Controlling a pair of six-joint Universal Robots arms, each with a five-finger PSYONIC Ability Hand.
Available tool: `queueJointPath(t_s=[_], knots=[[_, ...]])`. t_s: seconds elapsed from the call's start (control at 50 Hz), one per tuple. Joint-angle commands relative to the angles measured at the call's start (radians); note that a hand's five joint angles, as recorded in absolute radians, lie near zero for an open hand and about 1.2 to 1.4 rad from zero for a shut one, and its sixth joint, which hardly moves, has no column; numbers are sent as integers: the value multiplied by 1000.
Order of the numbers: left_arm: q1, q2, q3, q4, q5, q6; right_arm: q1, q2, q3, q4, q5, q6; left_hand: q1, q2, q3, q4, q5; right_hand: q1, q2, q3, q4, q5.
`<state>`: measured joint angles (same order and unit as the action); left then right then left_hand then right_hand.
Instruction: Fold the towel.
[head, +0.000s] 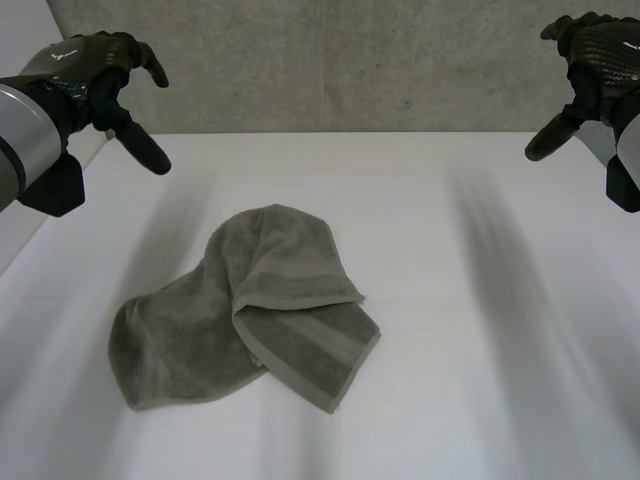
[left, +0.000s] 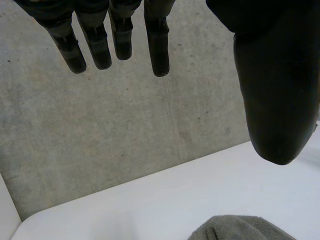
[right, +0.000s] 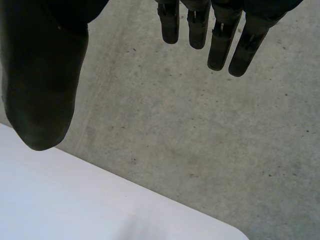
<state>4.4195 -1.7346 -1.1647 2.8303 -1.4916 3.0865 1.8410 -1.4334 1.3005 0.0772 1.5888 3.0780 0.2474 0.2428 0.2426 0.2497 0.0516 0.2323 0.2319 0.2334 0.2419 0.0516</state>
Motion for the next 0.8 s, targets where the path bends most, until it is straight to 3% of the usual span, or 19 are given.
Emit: queueJointPath(t_s=[0.02,0.04,0.06,0.1,0.16,0.2,0.22,0.26,0.32,0.36,0.46,0.54,0.64,0.76,0.8], knots=[[-3,10,-52,-5,54,20,15,5,3,36,-120,-80,-60,-56,-56,-63,-39,-58,-57,-59,-67,-52],[-3,18,-78,-9,94,27,32,11,9,88,-198,-146,-60,-56,-56,-63,-39,-58,-57,-59,-67,-52],[-3,18,-78,-9,94,28,32,11,10,89,-199,-147,-60,-56,-56,-63,-39,-58,-57,-59,-67,-52],[15,50,-177,-11,196,79,84,40,26,221,-353,-296,-57,-53,-53,-60,-36,-58,-57,-59,-67,-52],[37,75,-243,-6,240,127,115,65,34,276,-409,-354,-54,-50,-50,-57,-33,-58,-57,-59,-67,-52],[114,116,-382,3,292,252,203,103,46,331,-470,-406,-49,-44,-44,-51,-27,-58,-57,-59,-67,-52],[115,116,-383,3,292,253,204,103,46,331,-471,-406,-49,-44,-44,-51,-27,-58,-57,-59,-67,-52],[190,139,-527,8,317,396,273,137,56,322,-489,-417,-49,-44,-44,-51,-27,-58,-57,-59,-67,-52],[213,148,-593,12,320,466,287,168,59,305,-492,-418,-49,-44,-44,-51,-27,-58,-57,-59,-67,-52],[254,177,-715,43,335,590,319,235,62,250,-509,-420,-46,-41,-41,-48,-24,-58,-57,-59,-67,-52],[296,214,-852,119,352,682,412,333,43,147,-503,-423,-43,-38,-38,-45,-21,-58,-57,-59,-67,-52],[307,224,-900,164,353,684,454,404,20,70,-490,-424,-43,-38,-38,-45,-21,-58,-57,-59,-67,-52],[299,224,-940,248,352,661,521,522,-55,-39,-368,-423,-43,-38,-38,-45,-21,-58,-57,-59,-67,-52],[293,222,-943,265,352,617,554,587,-115,-85,-302,-415,-43,-38,-38,-45,-21,-58,-57,-59,-67,-52],[291,222,-941,288,352,588,579,628,-157,-105,-282,-410,-43,-38,-38,-45,-21,63,64,62,54,70]])
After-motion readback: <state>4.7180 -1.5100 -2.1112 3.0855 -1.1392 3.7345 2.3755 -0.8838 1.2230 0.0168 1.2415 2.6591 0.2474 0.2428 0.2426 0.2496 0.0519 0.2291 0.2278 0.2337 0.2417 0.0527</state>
